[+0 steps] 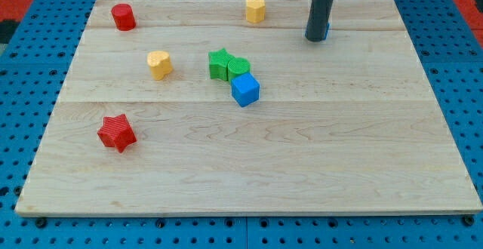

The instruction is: Move the yellow hexagon to the left a bit

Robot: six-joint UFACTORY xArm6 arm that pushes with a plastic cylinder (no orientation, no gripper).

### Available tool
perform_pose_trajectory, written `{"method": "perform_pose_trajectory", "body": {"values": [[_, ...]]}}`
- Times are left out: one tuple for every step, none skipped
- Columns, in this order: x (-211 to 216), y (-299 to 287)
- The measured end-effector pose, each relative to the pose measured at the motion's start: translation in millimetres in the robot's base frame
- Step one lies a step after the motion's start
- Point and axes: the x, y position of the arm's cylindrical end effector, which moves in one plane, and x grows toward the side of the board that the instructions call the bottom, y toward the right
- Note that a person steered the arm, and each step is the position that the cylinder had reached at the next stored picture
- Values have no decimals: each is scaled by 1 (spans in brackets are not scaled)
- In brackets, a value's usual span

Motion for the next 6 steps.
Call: {"method": "perform_pose_trajectory", "body": {"values": [[-14,3],[-40,18],[-30,-3],[-56,-57],[-58,-130],[-57,-154]]}}
